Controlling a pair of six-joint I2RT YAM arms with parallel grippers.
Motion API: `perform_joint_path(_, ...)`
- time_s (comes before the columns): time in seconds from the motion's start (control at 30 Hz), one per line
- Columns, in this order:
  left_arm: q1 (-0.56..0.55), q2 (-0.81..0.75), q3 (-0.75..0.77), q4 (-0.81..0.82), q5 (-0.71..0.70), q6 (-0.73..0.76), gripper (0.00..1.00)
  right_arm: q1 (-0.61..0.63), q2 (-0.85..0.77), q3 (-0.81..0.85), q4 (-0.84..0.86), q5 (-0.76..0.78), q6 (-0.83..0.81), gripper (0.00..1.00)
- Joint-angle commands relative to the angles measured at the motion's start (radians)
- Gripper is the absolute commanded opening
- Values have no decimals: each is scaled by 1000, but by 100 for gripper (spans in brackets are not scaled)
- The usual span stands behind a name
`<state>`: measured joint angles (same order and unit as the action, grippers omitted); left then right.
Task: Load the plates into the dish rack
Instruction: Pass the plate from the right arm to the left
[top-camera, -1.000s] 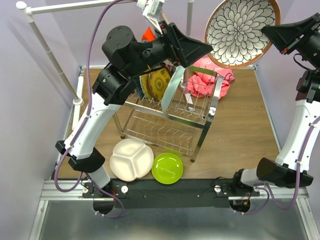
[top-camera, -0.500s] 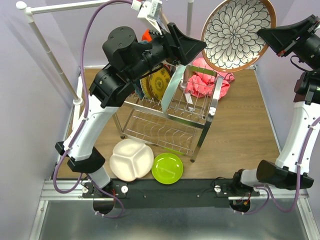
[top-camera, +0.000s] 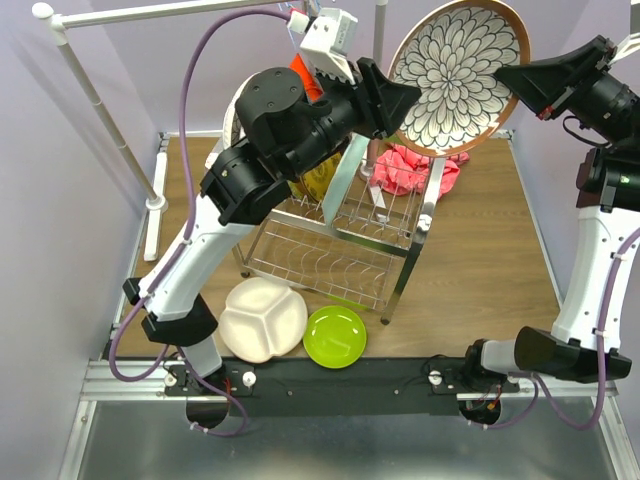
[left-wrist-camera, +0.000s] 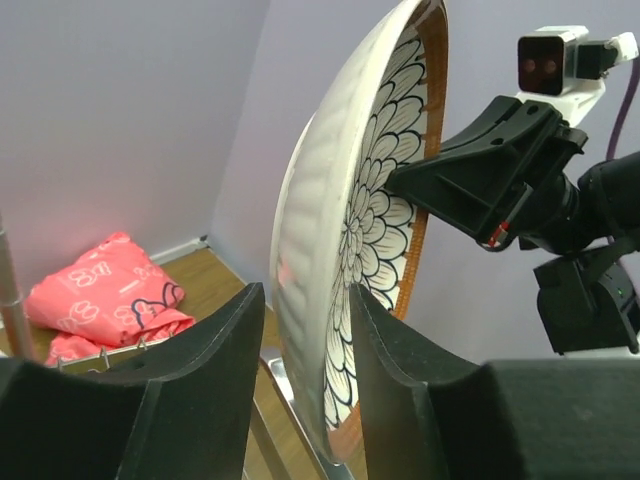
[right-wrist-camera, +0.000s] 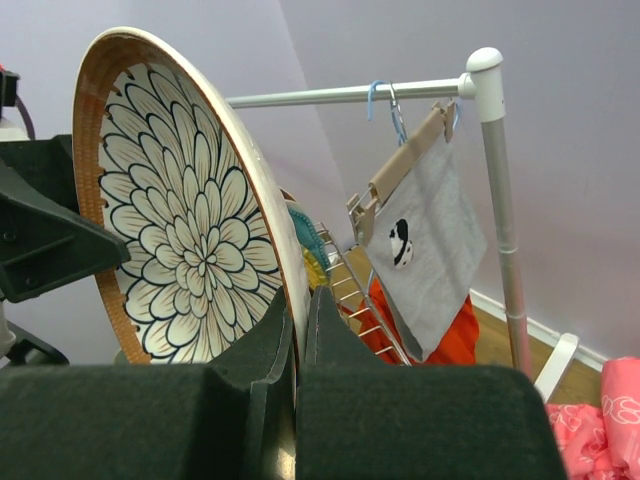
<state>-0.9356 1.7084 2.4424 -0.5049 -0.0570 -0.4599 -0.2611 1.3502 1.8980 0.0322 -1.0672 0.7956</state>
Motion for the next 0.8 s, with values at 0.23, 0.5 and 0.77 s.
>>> perform_joint_path(0.23,-184,33,101,-63,-576,283,0,33,-56,-22,63,98,28,6)
perform_joint_path(0.5,-361,37,51,310,-990,807,0,36,-146,-168,267,124,114,43)
perform_joint_path(0.77,-374,13,32,497,-1027,920,0,34,-175,-203,253,138,96,83)
